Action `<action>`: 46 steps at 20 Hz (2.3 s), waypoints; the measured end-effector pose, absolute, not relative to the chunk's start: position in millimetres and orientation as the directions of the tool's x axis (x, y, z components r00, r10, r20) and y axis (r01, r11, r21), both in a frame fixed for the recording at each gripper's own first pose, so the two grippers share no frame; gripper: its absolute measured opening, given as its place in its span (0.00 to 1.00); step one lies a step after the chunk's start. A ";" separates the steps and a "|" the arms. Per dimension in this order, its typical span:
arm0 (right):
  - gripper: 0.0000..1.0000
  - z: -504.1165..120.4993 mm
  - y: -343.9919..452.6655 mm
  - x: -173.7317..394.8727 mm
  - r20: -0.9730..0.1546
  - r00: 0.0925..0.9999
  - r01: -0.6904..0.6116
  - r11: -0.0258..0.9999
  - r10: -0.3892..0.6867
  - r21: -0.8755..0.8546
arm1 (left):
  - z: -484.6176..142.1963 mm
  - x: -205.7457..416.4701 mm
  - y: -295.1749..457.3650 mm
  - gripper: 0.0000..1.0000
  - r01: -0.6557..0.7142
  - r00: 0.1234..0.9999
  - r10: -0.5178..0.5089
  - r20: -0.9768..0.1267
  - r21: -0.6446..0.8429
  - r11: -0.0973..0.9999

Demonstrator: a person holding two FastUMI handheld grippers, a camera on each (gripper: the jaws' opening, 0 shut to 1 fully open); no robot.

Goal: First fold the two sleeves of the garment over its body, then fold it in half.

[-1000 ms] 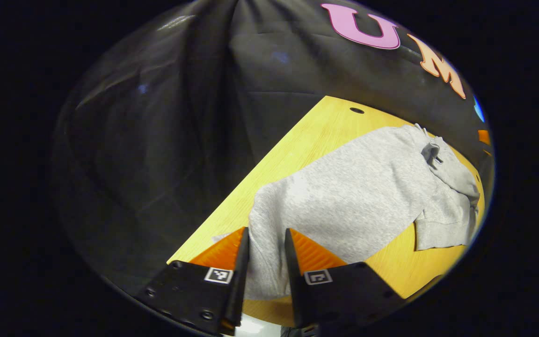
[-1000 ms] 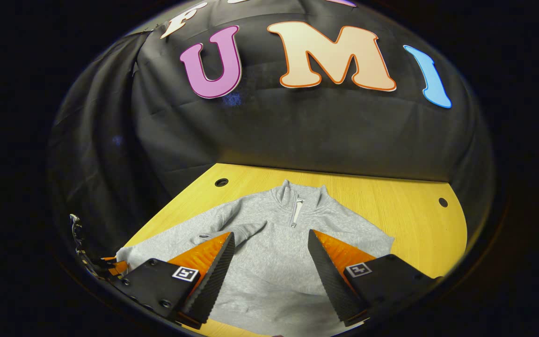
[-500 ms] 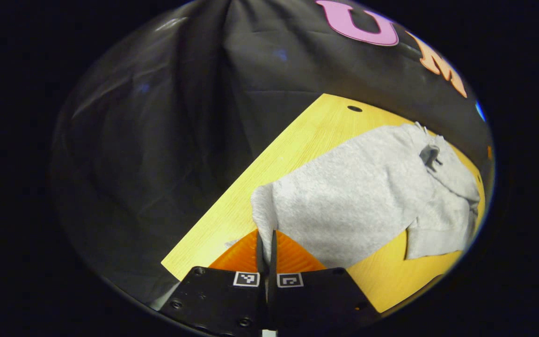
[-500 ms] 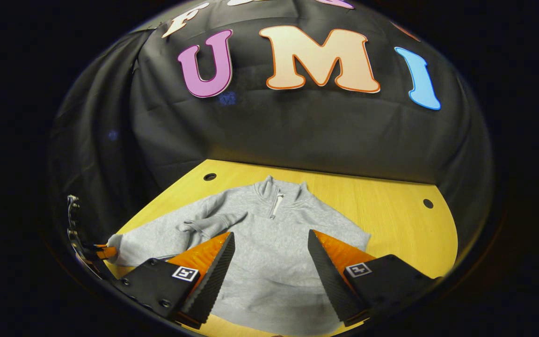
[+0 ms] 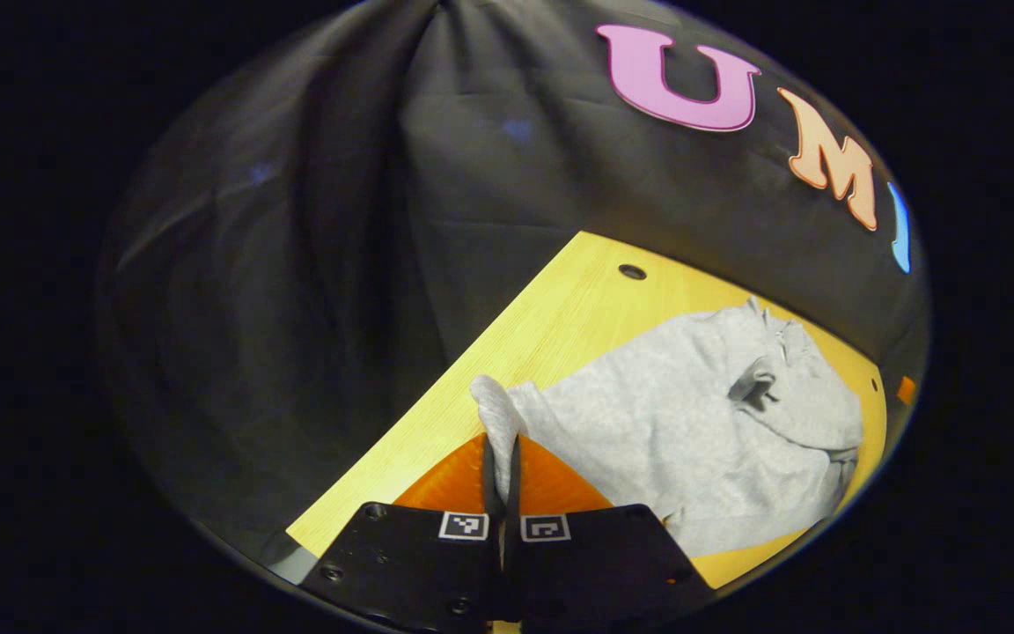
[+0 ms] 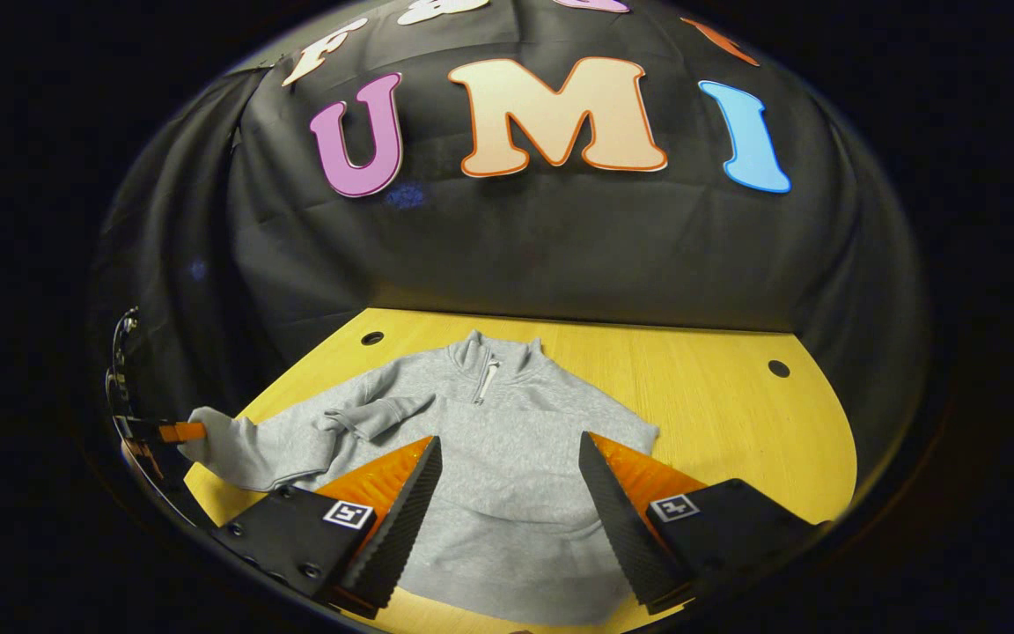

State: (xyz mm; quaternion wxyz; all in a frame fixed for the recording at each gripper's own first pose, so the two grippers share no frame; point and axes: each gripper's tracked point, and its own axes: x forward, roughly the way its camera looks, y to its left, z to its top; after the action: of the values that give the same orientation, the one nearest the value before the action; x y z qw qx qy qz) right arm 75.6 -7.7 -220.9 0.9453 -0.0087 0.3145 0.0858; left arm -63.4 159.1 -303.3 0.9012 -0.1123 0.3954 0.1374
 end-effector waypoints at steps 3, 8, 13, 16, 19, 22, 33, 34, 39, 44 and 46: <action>0.98 -221.2 -25.3 66.8 -0.591 0.796 -0.130 0.990 0.132 0.047 | -284.9 -31.1 139.5 0.00 -0.272 0.693 0.117 -0.711 -0.108 0.956; 0.98 -222.4 -62.8 53.0 -0.594 0.800 -0.058 0.997 0.080 0.057 | -268.7 12.9 98.1 0.00 -0.161 0.730 0.041 -0.683 -0.114 0.980; 0.98 -219.8 -103.4 39.1 -0.588 0.809 0.015 0.998 0.022 0.058 | -250.7 51.8 59.0 0.00 -0.074 0.752 -0.015 -0.659 -0.106 0.992; 0.98 -218.6 -126.0 30.6 -0.587 0.810 0.062 0.996 -0.009 0.070 | -243.3 70.3 27.7 0.00 -0.008 0.760 -0.054 -0.648 -0.093 0.996; 0.98 -219.6 -145.1 23.8 -0.586 0.809 0.100 0.992 -0.038 0.073 | -238.8 85.2 -4.7 0.00 0.055 0.757 -0.087 -0.647 -0.069 0.996; 0.98 -216.7 -162.1 17.8 -0.583 0.810 0.126 0.989 -0.058 0.077 | -232.2 98.2 -40.6 0.00 0.117 0.764 -0.139 -0.630 -0.077 0.990; 0.94 -210.4 -235.4 -16.0 -0.583 0.803 0.201 0.978 -0.128 0.063 | -206.6 126.5 -179.5 0.00 0.282 0.754 -0.296 -0.586 -0.119 0.952; 0.98 -207.9 -242.7 -19.4 -0.581 0.802 0.209 0.976 -0.135 0.061 | -207.4 125.5 -190.9 0.00 0.295 0.746 -0.310 -0.590 -0.125 0.947; 0.98 -203.2 -273.7 -25.0 -0.577 0.800 0.245 0.967 -0.165 0.064 | -213.0 119.0 -259.5 0.00 0.376 0.702 -0.385 -0.600 -0.148 0.915; 0.94 -207.3 -287.3 -29.3 -0.584 0.793 0.257 0.964 -0.170 0.069 | -230.2 118.7 -313.4 0.00 0.448 0.654 -0.413 -0.634 -0.116 0.887; 0.94 -208.6 -287.1 -28.9 -0.586 0.794 0.249 0.966 -0.162 0.071 | -241.6 119.3 -324.1 0.00 0.454 0.641 -0.402 -0.654 -0.100 0.885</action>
State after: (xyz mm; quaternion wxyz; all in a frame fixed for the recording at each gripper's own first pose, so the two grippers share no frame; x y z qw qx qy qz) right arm -28.9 -287.1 -208.6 0.9444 0.0723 0.3018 -0.1087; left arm 119.3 -324.1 -241.6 0.9050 0.0366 0.3517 -0.2365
